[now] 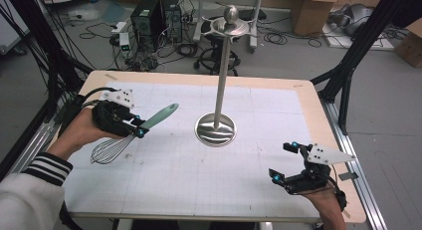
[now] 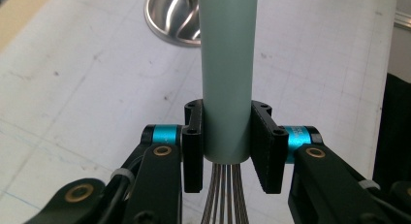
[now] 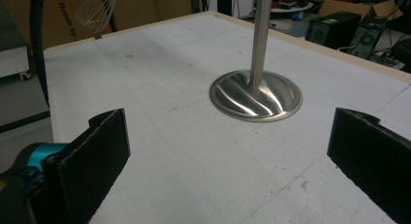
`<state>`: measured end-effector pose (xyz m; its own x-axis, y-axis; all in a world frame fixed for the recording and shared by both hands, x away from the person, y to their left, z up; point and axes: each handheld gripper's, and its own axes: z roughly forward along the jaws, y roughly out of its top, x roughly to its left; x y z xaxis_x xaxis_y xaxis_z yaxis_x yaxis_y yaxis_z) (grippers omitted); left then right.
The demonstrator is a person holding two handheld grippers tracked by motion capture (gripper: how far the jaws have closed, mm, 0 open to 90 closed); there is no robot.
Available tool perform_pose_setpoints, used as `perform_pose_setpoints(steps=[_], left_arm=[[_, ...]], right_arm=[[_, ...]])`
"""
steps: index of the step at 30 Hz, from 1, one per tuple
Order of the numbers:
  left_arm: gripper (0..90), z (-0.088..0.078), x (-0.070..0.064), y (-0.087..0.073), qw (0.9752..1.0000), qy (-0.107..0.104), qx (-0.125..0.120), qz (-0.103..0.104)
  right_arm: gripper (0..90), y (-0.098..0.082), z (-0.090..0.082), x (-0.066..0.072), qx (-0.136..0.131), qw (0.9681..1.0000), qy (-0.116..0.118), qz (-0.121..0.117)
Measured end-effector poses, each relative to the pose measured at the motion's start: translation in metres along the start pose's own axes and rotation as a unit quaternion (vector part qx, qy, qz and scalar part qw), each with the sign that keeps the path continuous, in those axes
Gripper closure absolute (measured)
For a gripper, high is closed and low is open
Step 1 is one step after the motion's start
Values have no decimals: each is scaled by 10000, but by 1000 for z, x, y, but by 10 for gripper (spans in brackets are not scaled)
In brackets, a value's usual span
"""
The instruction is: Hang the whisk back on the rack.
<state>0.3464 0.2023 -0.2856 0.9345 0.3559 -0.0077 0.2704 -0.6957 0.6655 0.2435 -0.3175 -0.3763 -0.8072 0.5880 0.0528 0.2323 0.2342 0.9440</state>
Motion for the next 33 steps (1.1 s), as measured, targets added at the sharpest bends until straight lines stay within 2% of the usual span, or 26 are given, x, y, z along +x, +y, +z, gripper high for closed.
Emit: perform_pose_setpoints(steps=[6, 10, 15, 22, 28, 33], left_arm=[[693, -9, -3, 17, 9995, -93, -284, 43], [693, -17, -5, 32, 9992, -55, -362, 147], [693, -31, -7, 50, 9980, -74, -596, 218], [693, -44, -9, 72, 9963, 77, -769, 370], [693, -55, -8, 85, 9940, 100, -1015, 406], [693, -63, -8, 92, 9933, 141, -1074, 403]], right_arm=[[5, 0, -1, 0, -7, 10000, -4, 0], [5, -1, -1, -1, 6, 10000, -5, 19], [5, 0, -2, -1, -7, 10000, -4, 1], [5, -1, -2, -1, -14, 10000, -8, 14], [4, -2, -4, -1, -23, 10000, -23, 27], [5, -2, -5, -1, -34, 10000, -32, 8]])
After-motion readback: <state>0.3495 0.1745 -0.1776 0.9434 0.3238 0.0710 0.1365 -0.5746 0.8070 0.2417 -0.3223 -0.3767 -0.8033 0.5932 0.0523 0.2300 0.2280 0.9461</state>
